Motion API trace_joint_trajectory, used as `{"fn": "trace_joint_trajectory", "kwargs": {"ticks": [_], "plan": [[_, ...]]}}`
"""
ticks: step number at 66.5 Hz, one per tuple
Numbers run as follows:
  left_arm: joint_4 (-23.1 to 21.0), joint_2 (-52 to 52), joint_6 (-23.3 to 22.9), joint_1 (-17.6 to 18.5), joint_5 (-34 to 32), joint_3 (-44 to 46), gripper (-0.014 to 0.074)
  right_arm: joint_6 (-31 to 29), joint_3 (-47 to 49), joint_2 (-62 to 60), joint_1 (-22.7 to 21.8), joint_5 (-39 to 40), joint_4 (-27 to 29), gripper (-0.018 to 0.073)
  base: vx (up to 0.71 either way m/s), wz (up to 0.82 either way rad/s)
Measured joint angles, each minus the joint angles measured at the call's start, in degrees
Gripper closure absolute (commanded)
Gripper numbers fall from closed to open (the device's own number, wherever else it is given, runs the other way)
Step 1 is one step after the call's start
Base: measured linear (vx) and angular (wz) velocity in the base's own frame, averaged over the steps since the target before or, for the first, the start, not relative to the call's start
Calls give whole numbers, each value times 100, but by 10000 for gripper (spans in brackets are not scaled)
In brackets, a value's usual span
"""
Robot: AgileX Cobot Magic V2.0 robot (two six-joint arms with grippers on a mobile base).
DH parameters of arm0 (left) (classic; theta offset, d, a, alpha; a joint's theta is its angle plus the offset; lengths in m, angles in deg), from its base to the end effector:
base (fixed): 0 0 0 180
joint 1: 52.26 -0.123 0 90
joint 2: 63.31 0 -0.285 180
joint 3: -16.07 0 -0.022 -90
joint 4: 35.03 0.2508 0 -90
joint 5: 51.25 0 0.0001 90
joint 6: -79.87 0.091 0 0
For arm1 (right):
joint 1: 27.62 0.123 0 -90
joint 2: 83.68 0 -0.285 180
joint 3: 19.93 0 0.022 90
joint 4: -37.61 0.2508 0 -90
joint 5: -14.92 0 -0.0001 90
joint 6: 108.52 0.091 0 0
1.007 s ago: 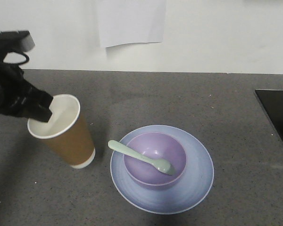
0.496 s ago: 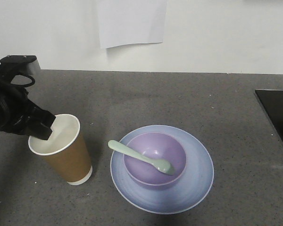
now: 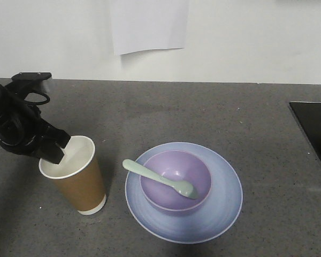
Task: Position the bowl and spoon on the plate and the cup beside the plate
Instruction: 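Carry the cup toward the plate and lower it onto the counter, then open the left gripper and withdraw it from the cup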
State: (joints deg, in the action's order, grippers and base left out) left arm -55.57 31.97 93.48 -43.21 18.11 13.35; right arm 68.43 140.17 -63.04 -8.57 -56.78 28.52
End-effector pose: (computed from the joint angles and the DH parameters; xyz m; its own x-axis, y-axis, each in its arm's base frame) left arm 0.2898 -0.0764 0.3102 -0.9292 0.2494 -0.2729 0.3269 0.8990 -0.2914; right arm -0.0306 -0.0250 0.3945 -0.3328 -0.2229 -0.9163 -0.2268 0.9621 -0.1517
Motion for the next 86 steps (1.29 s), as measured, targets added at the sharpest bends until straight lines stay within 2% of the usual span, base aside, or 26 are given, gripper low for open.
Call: {"fn": "trace_joint_trajectory", "kwargs": {"ticks": [25, 63, 86], "plan": [[-5, 0, 1, 0, 109, 0, 558, 0, 0, 0, 0, 0, 0, 565, 0, 0], [-20, 0, 6, 0, 99, 0, 296, 0, 0, 0, 0, 0, 0, 565, 0, 0], [-20, -299, 6, 0, 32, 211, 279, 0, 0, 0, 0, 0, 0, 565, 0, 0]]}}
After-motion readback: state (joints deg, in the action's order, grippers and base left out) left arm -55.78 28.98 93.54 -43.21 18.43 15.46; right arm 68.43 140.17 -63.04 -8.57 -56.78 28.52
